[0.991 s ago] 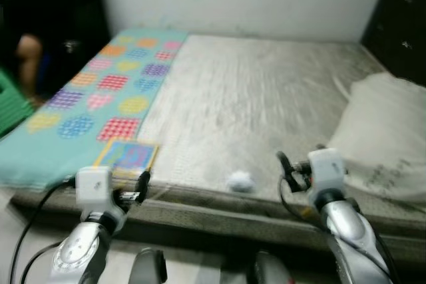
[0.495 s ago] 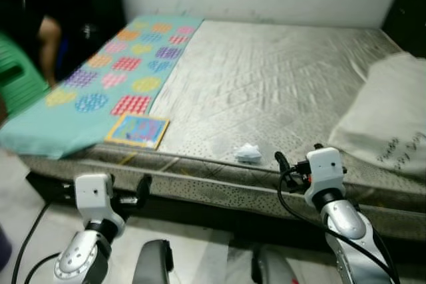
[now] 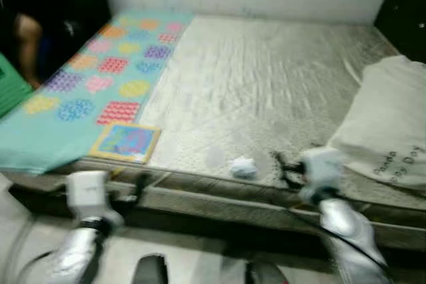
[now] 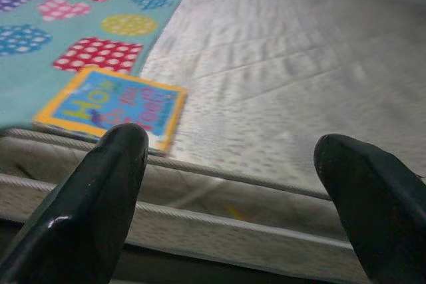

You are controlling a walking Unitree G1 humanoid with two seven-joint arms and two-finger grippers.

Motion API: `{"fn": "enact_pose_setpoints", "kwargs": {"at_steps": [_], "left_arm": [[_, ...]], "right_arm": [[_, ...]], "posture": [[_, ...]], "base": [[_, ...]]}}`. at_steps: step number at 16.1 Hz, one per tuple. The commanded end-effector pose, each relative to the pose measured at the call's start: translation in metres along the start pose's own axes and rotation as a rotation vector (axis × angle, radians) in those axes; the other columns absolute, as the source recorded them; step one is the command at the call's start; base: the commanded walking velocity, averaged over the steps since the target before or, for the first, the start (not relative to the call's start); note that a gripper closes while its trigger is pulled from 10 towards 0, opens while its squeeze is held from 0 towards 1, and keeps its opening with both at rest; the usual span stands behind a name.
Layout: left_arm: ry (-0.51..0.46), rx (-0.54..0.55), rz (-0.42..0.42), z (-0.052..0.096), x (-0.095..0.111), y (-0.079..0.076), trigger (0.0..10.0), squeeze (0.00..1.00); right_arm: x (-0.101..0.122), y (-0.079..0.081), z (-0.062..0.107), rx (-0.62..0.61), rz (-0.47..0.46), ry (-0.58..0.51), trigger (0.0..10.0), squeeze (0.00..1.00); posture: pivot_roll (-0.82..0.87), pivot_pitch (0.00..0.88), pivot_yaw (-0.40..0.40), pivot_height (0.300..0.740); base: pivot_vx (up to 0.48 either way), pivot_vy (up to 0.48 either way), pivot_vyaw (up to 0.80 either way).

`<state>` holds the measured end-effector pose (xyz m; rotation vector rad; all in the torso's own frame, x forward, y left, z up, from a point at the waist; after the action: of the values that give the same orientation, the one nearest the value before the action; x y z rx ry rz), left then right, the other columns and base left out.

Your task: Clean up the room

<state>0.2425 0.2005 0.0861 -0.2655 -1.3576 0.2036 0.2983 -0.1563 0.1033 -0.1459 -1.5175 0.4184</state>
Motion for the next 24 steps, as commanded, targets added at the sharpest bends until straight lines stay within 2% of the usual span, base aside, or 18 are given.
{"fn": "enact_pose_setpoints", "kwargs": {"at_steps": [1, 6, 9, 12, 20, 24], "left_arm": [[-0.008, -0.046, 0.013, -0.004, 0.002, -0.013, 10.0, 0.0], [0.004, -0.044, 0.007, -0.005, 0.0, -0.012, 10.0, 0.0], [0.033, -0.004, 0.002, -0.007, -0.004, -0.009, 10.0, 0.0], [0.036, -0.011, 0.007, -0.007, -0.005, -0.01, 10.0, 0.0], [0.054, -0.007, 0.016, -0.007, -0.009, -0.01, 10.0, 0.0], [0.061, -0.013, 0.023, -0.006, -0.01, -0.011, 10.0, 0.0]], "right_arm": [[-0.009, -0.014, 0.006, -0.036, 0.017, 0.038, 10.0, 0.0], [-0.01, -0.013, 0.006, -0.027, 0.036, 0.036, 10.0, 0.0], [-0.012, -0.014, 0.006, -0.031, 0.02, 0.044, 10.0, 0.0], [-0.011, -0.013, 0.006, -0.026, 0.035, 0.043, 10.0, 0.0], [-0.011, -0.01, 0.007, -0.007, 0.055, 0.041, 10.0, 0.0], [-0.012, -0.01, 0.007, 0.001, 0.057, 0.043, 10.0, 0.0]], "posture": [[-0.17, 0.0, -0.013, 0.613], [-0.17, 0.0, -0.011, 0.613], [-0.17, 0.0, -0.011, 0.613], [-0.17, 0.0, -0.015, 0.613], [-0.17, 0.0, -0.014, 0.613], [-0.17, 0.0, -0.019, 0.613]], "base": [[0.48, 0.0, 0.0], [0.317, 0.0, 0.21], [0.0, 0.0, 0.0], [0.0, 0.0, 0.0], [0.0, 0.0, 0.78], [0.0, 0.0, 0.46]]}}
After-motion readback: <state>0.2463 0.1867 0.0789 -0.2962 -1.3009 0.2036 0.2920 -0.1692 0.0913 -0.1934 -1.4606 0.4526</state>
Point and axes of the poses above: a point about 5 cm out from each wrist's last joint towards the gripper, its own z axis pointing back from the gripper into the wrist, its own x axis along the axis of the wrist's last joint, y = z × x, the point moved 3 cm from there along -z, pointing out of the wrist towards the gripper, and after that the axes turned 9 degrees about z, right-handed, at the moved point
